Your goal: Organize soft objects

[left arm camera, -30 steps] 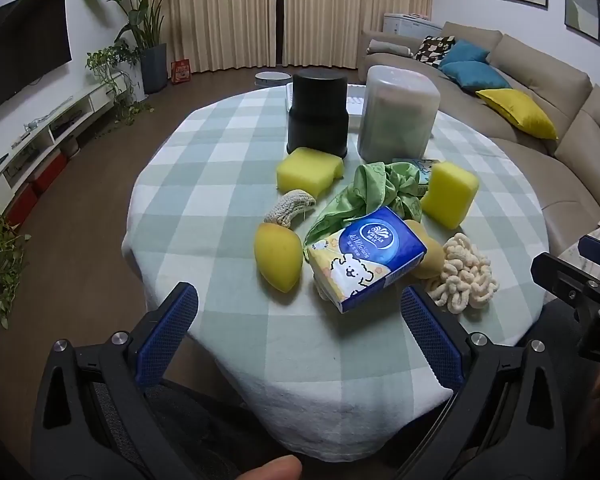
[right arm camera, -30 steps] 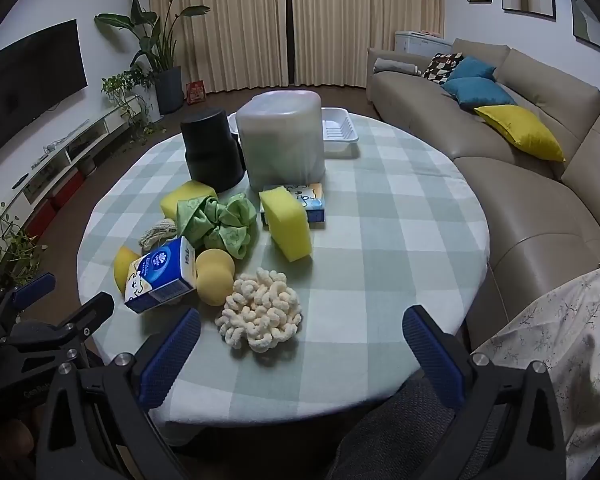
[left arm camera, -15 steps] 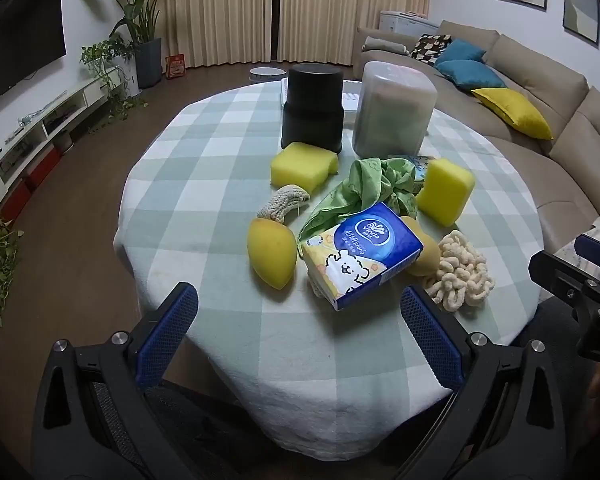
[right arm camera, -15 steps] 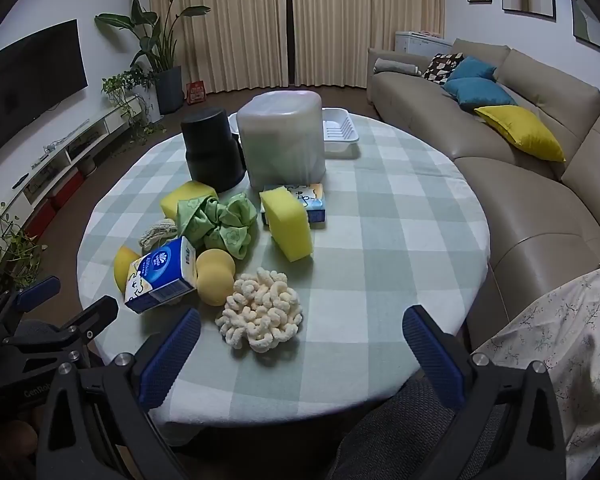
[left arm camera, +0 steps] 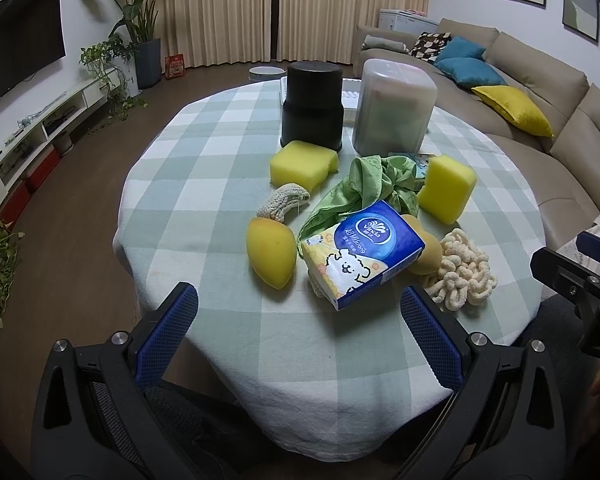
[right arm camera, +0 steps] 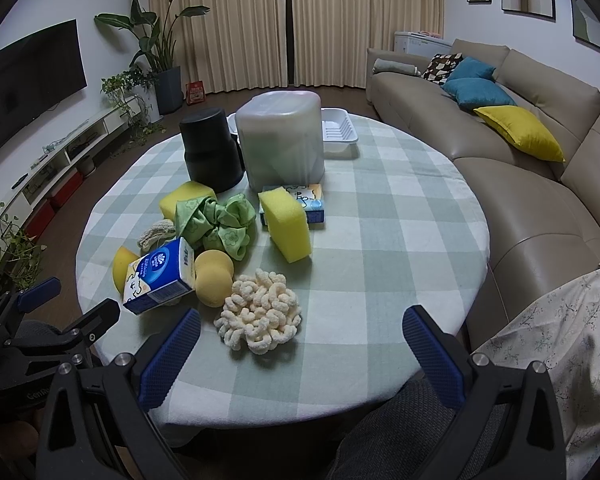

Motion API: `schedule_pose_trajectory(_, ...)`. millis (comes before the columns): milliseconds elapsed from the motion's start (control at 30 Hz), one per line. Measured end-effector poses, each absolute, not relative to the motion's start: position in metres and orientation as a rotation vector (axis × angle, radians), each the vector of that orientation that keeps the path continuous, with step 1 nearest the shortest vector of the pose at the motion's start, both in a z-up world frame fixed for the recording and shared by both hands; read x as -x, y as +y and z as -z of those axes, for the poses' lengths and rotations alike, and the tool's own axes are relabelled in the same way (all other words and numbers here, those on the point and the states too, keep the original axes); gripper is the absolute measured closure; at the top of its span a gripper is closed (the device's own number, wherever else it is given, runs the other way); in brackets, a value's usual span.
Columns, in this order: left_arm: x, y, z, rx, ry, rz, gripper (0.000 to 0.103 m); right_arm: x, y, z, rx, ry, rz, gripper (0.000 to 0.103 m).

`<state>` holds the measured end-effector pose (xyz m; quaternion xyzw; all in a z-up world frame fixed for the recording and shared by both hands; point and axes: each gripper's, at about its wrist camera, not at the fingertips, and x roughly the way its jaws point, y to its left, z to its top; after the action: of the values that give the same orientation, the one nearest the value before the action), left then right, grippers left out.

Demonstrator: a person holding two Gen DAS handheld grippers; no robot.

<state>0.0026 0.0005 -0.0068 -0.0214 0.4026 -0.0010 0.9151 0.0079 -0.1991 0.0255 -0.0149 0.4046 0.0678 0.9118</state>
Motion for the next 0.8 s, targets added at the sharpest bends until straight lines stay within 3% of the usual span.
schedule_pose_trajectory(800,-0.0033,0.0021,0.0090,0.040,0.836,-0.009,0.000,-0.0079,-0.1979,-0.0248,0.033,0.834,-0.139,0.000)
